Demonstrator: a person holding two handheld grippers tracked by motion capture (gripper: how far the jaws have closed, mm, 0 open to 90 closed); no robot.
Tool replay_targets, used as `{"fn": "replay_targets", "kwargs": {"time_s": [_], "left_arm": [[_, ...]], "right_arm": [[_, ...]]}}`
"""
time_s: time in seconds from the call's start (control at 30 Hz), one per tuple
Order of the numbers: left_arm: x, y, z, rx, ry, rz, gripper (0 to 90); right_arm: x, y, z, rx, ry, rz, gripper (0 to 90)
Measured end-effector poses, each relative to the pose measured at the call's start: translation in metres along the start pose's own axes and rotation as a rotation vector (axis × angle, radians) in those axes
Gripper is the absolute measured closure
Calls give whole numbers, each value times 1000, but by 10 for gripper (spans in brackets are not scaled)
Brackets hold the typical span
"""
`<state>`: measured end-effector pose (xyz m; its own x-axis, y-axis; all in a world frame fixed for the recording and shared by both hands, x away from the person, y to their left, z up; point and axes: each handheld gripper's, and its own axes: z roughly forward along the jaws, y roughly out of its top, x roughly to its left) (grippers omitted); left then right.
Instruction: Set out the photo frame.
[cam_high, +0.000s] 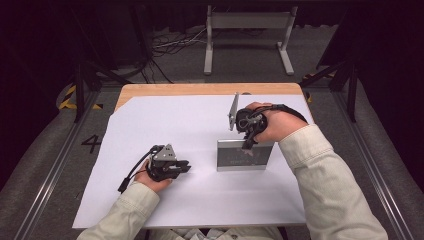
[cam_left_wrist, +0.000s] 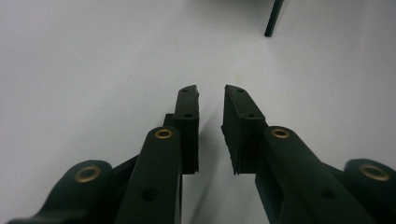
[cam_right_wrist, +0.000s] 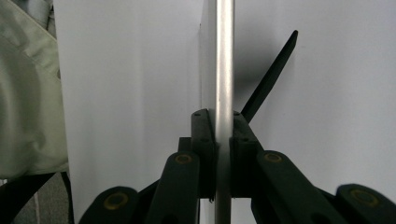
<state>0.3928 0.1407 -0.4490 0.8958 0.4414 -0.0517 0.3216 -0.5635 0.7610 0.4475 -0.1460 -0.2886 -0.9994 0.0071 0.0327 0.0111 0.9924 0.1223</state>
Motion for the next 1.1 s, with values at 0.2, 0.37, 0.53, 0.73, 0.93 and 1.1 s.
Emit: {"fn": "replay_targets", "kwargs": {"time_s": [0.2, 0.37, 0.53, 0.73, 0.93, 1.1], "left_arm": [[0, 0, 0, 1, -3, -1, 763], [0, 0, 0, 1, -2, 1, 763], [0, 1, 1, 1, -3, 2, 762], [1, 0, 1, 5, -3, 4, 761], [1, 0, 0, 2, -1, 4, 761], [1, 0, 0, 2, -3, 1, 760]], "right_arm": [[-3, -3, -2, -27, -36, 15, 801], [-6, -7, -3, -66, -62, 52, 682], [-7, -10, -4, -115, -97, 72, 547], [-8, -16, -9, -173, -131, 86, 472], [-7, -23, -15, -186, -148, 94, 477], [-4, -28, -19, -186, -148, 96, 495]]}}
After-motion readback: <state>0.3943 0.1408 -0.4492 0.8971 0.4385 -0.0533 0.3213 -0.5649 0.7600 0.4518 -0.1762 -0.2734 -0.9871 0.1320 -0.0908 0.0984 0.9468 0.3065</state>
